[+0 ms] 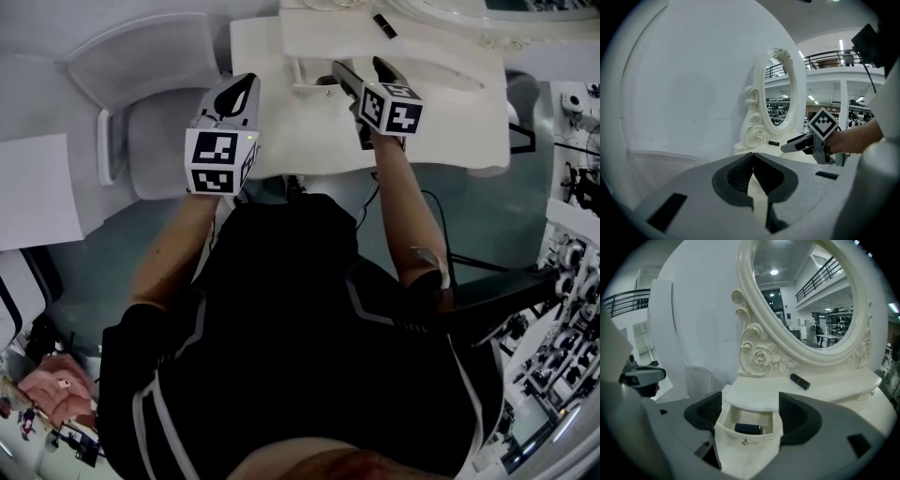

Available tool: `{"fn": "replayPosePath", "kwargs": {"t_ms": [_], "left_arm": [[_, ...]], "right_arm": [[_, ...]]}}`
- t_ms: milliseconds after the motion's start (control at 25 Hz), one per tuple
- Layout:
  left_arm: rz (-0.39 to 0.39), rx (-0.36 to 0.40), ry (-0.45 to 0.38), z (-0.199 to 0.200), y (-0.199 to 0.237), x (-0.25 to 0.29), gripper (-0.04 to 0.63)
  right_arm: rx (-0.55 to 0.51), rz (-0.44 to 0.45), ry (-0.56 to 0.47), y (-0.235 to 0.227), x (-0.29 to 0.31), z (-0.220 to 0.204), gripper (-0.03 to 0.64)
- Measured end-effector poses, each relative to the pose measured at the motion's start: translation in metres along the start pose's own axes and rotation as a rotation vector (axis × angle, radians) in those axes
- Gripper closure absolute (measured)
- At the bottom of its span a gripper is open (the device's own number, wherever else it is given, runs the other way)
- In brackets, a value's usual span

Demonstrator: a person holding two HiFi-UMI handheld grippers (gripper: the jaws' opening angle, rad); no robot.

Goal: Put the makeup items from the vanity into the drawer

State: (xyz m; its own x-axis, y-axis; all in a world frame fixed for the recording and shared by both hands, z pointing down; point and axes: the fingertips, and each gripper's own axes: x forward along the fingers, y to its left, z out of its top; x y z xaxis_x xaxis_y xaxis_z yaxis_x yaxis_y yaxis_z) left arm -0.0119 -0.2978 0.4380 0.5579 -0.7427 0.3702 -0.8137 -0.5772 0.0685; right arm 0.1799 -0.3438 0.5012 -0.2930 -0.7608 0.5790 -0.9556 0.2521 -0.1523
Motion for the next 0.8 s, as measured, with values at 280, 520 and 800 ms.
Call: {"fn": "replayPosePath", "kwargs": {"t_ms": [280, 520, 800], "left_arm": [[-0.006, 0.031, -0.091, 0.037, 0.008, -0.018, 0.591], [-0.011, 0.063, -0.216, 0.089, 0.018, -0.050, 0.591], [0.029, 0.133, -0.422, 0.157, 0.036, -0.093, 0.591]], "right_arm": [[-0.012, 0.014, -0.149, 0.009, -0.053, 0.053, 0.275], [-0.087, 0.027, -0.260, 0.035, -0.102, 0.100, 0.310], [-0.158, 0.042, -0.431, 0.070, -0.152, 0.148, 0.408]]}}
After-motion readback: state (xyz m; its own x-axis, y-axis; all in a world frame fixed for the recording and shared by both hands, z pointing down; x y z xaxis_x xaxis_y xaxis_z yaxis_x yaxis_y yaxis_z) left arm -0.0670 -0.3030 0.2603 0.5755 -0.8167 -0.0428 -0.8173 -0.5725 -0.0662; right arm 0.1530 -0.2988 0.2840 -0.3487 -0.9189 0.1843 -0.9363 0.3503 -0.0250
